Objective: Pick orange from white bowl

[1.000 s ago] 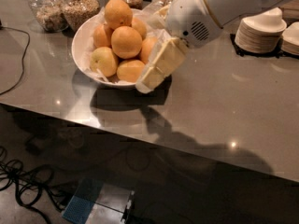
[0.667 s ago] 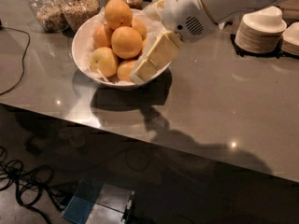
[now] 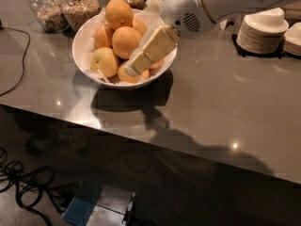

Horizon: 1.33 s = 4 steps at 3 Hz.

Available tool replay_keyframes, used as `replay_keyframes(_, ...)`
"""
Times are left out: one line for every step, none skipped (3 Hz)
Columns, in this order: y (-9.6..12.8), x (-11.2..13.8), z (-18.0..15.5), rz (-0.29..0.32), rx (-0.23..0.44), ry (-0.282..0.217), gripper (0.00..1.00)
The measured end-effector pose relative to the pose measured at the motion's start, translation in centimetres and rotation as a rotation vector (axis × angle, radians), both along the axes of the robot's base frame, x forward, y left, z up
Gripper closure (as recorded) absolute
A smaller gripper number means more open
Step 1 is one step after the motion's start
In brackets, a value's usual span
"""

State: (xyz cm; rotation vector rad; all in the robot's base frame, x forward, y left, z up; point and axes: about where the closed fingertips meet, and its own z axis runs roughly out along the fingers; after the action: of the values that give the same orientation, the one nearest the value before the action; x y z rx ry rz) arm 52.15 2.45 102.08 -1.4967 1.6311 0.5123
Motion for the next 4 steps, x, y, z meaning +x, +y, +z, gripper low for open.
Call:
replay_keyframes(1.1,3.7,3.5,-0.109,0.103,-0.100,0.00)
replay_keyframes(2.1,7.8,6.8,-0.189,0.176,-0.173,0.00)
replay_keyframes(3.3,11.9,7.6,-0.216,0.204,-0.170,0.00)
replay_keyframes(4.9,15.3,6.5,-0.209,0.214,-0.115,0.00)
